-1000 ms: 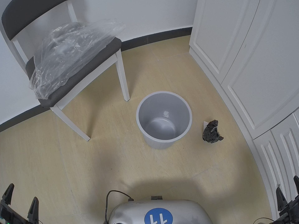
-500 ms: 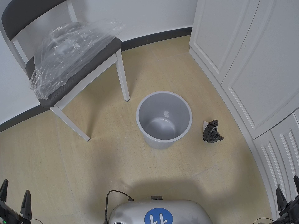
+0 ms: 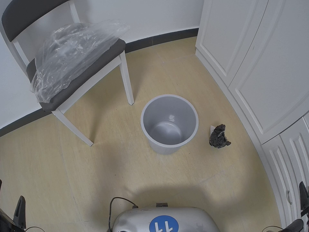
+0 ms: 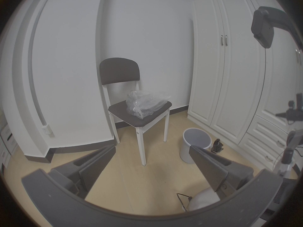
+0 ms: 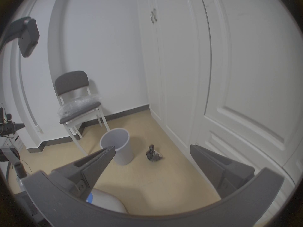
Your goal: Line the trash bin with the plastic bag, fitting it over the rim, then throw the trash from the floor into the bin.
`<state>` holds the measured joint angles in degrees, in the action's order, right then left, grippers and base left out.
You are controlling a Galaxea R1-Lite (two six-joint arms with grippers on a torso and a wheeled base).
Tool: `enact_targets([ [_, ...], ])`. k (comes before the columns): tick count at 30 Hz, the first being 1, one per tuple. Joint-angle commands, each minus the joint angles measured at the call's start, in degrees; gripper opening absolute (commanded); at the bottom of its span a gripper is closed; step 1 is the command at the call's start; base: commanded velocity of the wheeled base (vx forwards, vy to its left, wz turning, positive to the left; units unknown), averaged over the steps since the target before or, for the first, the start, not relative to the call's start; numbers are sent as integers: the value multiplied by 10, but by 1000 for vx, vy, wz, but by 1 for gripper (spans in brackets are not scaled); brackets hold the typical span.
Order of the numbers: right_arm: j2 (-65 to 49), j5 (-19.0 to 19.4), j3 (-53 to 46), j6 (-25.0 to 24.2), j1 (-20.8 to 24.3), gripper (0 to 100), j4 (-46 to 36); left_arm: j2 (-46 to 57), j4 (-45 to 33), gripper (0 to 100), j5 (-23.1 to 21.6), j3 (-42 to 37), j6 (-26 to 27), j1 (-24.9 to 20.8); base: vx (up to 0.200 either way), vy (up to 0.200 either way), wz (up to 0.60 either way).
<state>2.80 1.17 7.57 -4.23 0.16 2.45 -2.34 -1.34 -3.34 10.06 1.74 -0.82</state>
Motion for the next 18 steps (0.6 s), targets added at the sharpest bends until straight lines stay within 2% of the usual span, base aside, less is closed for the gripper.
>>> enact_targets([
  [1, 170, 17, 66, 23, 13, 100, 67, -134, -1, 100, -2, 54, 56, -3, 0, 0, 0],
  [6, 351, 15, 120, 24, 14, 100, 219, -265, 1, 100, 4, 114, 109, 2, 0, 0, 0],
  [8, 404, 14, 143, 24, 17, 100, 256, -318, 1, 100, 16, 138, 127, 8, 0, 0, 0],
  [11, 428, 13, 155, 24, 28, 100, 267, -365, 3, 100, 36, 159, 146, 7, 0, 0, 0],
  [13, 435, 9, 157, 24, 53, 100, 266, -420, 17, 100, 54, 182, 166, 6, 0, 0, 0],
  [18, 426, -13, 149, 28, 69, 100, 258, -528, 91, 100, 88, 201, 170, -2, 0, 0, 0],
])
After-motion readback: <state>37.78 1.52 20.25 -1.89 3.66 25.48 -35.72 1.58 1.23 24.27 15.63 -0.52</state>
